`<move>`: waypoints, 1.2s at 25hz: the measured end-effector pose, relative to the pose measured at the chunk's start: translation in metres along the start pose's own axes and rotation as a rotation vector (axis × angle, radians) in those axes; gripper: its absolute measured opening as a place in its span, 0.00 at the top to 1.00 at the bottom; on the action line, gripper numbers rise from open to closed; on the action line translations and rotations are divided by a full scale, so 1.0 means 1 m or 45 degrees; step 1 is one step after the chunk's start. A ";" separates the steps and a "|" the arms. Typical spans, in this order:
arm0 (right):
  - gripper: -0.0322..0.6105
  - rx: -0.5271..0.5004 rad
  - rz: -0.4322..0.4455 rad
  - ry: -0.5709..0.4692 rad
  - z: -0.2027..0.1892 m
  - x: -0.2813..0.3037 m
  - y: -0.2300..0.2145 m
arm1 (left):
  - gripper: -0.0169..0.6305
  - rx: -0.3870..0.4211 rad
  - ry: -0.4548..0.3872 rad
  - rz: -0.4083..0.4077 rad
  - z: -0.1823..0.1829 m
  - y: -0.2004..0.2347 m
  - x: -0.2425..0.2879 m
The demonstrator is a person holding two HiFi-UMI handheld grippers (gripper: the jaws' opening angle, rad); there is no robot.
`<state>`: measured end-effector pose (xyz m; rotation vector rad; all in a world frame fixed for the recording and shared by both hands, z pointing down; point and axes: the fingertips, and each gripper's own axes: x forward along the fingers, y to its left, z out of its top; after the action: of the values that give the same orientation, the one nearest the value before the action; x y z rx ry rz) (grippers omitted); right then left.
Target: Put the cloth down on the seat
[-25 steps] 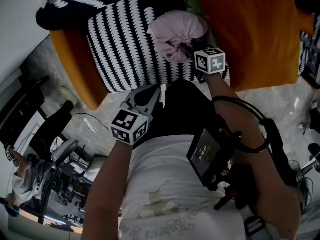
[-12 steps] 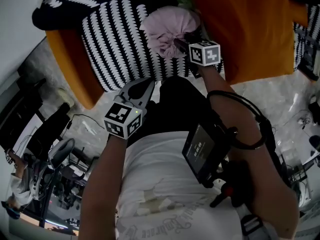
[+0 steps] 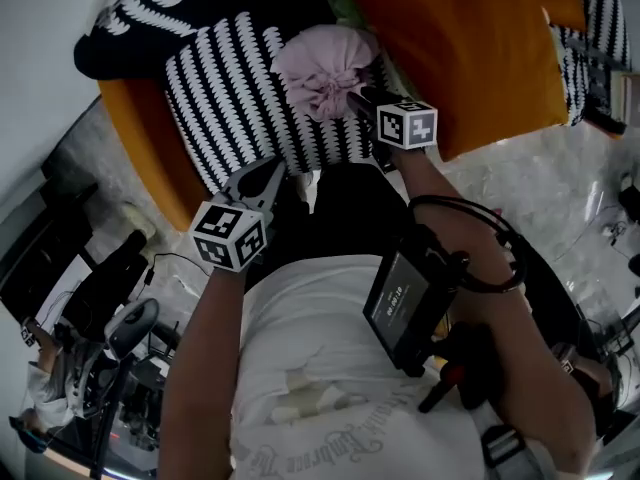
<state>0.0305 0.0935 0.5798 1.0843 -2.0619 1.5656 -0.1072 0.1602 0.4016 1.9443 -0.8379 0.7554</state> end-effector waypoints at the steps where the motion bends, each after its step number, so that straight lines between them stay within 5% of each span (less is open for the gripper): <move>1: 0.72 0.007 -0.006 -0.015 0.000 -0.004 0.004 | 0.95 -0.012 0.002 -0.005 -0.002 0.004 -0.005; 7: 0.87 0.012 -0.059 -0.058 -0.008 -0.043 0.007 | 0.95 -0.040 0.002 -0.057 -0.009 0.002 -0.011; 18: 0.91 -0.028 -0.134 -0.161 -0.019 -0.083 0.069 | 0.95 0.011 -0.070 -0.164 0.009 0.023 -0.047; 30: 0.92 -0.167 -0.090 -0.353 -0.001 -0.118 0.169 | 0.95 0.157 -0.230 -0.197 0.029 0.047 -0.118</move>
<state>-0.0164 0.1561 0.3892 1.3725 -2.2382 1.2866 -0.2081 0.1465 0.3205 2.1840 -0.7513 0.5571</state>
